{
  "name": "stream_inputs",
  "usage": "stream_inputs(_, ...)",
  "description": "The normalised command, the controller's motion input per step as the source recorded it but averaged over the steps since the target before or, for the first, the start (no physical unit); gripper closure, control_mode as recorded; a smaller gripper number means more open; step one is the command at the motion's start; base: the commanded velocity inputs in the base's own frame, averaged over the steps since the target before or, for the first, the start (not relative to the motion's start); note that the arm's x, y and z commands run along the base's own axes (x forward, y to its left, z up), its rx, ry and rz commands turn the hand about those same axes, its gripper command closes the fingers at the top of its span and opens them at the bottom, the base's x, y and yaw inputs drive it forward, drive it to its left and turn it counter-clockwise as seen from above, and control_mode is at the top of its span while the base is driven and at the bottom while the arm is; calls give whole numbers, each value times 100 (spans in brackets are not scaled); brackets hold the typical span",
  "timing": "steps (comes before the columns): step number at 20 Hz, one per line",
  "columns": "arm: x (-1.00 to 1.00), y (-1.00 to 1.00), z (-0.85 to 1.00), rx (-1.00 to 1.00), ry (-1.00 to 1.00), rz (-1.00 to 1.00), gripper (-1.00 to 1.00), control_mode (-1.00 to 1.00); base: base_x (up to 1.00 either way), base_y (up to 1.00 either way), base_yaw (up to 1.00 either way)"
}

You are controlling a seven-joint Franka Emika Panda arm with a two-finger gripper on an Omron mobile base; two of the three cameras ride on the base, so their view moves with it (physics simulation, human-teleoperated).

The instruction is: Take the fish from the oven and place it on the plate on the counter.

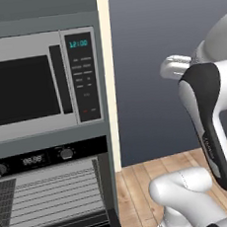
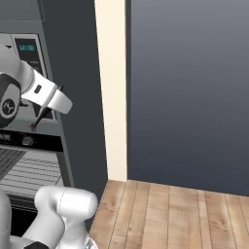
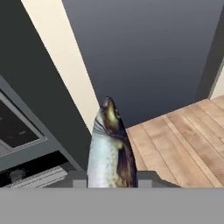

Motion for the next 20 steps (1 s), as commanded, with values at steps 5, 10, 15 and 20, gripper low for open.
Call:
stream_inputs(5, 8, -2, -43, -5, 10, 2, 100, -100, 0, 0, 0)
stream_inputs(10, 0, -11, -32, 0, 2, 5, 100, -100, 0, 0, 0)
stream_inputs(15, 0, -9, -25, 0, 0, 4, 100, -100, 0, 0, 0)
stream_inputs(20, 0, 0, 0, 0, 0, 0, 100, -100, 0, 0, 0)
